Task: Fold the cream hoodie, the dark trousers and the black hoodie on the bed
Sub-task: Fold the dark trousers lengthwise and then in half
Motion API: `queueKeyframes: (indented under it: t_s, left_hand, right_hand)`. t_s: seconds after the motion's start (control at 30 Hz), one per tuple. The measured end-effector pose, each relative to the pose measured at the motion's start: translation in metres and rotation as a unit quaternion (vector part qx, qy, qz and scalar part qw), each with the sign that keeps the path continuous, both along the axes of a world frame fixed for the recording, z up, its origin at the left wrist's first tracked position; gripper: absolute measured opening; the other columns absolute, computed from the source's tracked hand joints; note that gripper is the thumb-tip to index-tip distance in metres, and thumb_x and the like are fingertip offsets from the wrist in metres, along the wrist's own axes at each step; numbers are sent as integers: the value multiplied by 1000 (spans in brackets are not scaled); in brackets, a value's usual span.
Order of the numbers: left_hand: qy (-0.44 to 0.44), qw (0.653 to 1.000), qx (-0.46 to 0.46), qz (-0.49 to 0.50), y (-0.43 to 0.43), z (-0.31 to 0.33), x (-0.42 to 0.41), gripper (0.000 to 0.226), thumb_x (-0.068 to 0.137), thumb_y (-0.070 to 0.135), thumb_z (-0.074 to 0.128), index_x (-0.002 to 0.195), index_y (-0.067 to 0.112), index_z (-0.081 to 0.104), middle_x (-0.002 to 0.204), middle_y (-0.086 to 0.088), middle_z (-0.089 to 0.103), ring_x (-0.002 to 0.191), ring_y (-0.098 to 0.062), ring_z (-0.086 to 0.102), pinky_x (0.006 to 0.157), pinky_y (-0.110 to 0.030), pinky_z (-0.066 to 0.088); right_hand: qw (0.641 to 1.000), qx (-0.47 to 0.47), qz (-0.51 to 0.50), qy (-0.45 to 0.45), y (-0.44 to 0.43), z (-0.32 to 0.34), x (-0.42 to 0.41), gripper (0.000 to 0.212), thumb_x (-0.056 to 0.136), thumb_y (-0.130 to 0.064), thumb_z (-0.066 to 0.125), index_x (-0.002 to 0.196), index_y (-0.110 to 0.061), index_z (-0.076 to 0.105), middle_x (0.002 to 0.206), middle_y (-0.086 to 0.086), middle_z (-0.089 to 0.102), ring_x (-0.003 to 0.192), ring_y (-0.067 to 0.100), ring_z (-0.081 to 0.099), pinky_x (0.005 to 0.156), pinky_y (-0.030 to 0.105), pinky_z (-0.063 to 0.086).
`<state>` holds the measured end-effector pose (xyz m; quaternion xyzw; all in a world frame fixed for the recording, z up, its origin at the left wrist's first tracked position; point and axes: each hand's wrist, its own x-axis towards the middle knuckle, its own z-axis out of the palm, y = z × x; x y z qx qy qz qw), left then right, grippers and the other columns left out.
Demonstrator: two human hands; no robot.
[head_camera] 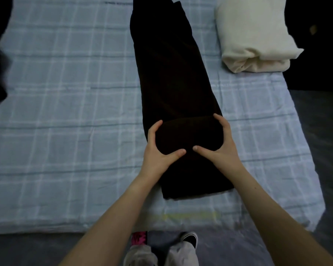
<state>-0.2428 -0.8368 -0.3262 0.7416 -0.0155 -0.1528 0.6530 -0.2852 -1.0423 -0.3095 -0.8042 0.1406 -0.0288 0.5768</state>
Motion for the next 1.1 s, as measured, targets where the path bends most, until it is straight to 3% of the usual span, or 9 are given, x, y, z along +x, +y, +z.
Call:
queueKeyframes:
  t_s: [0.27, 0.43, 0.6, 0.7, 0.83, 0.9, 0.97, 1.03, 1.1]
  left_hand:
    - [26, 999, 10, -23, 2, 0, 6, 94, 63, 40, 90, 136, 53, 32, 121, 47, 40, 118, 17, 45, 89, -4, 44]
    - [18, 1000, 15, -16, 4, 8, 8, 95, 63, 33, 92, 134, 56, 33, 119, 52, 37, 115, 23, 42, 85, 0, 41]
    - [-30, 999, 14, 12, 6, 42, 21, 91, 58, 39, 91, 133, 56, 43, 126, 41, 47, 116, 18, 48, 81, 1, 43]
    - [-54, 998, 7, 31, 0, 55, 52, 89, 60, 35, 91, 132, 54, 44, 125, 39, 49, 115, 17, 49, 83, -1, 44]
    - [32, 998, 5, 55, -17, 47, 75, 86, 68, 21, 90, 136, 47, 44, 124, 29, 52, 110, 14, 54, 85, -8, 49]
    - [60, 992, -72, 84, -18, 38, 79, 72, 77, 23, 83, 136, 45, 46, 121, 23, 62, 108, 9, 61, 80, -10, 51]
    - [128, 950, -251, 133, -11, 37, 86, 50, 90, 34, 64, 137, 42, 49, 123, 9, 69, 112, -10, 66, 81, -21, 55]
    - [181, 873, -421, 165, -2, 40, 90, 44, 96, 39, 52, 141, 40, 47, 128, -12, 66, 119, -29, 63, 87, -35, 57]
    - [208, 829, -479, 202, -1, 45, 93, 44, 99, 34, 48, 143, 37, 44, 129, -28, 61, 121, -41, 59, 91, -41, 56]
  right_hand:
    - [999, -32, -13, 37, 3, 4, 5, 96, 65, -38, 90, 142, -51, 34, 139, -35, 38, 129, -12, 39, 101, 19, 39]
    - [999, -33, -10, 32, 4, 12, 5, 97, 64, -36, 91, 140, -55, 34, 138, -37, 39, 128, -13, 40, 94, 6, 41]
    - [999, -44, 4, -9, -8, 43, 20, 98, 60, -46, 91, 142, -48, 39, 138, -28, 46, 126, -9, 46, 89, -2, 38]
    - [998, -37, 22, -38, -15, 55, 53, 94, 63, -35, 92, 141, -43, 41, 135, -27, 48, 124, -7, 49, 91, 2, 40]
    - [998, 5, 34, 43, -9, 46, 90, 85, 75, -21, 85, 141, -45, 37, 139, -23, 46, 124, -8, 48, 98, 12, 46]
    - [988, 148, 10, 34, -15, 40, 94, 67, 90, -26, 70, 144, -46, 36, 129, -18, 61, 114, -2, 61, 88, 15, 52]
    - [935, 352, -19, 16, -26, 43, 94, 50, 97, -33, 52, 145, -44, 39, 110, -9, 73, 103, 8, 69, 84, 23, 56]
    - [871, 489, -31, 20, -35, 47, 95, 40, 99, -35, 42, 138, -35, 50, 126, 9, 69, 116, 24, 66, 98, 42, 53]
    - [852, 520, -40, 47, -36, 53, 99, 28, 96, -28, 40, 114, -17, 58, 137, 21, 59, 125, 37, 59, 108, 56, 42]
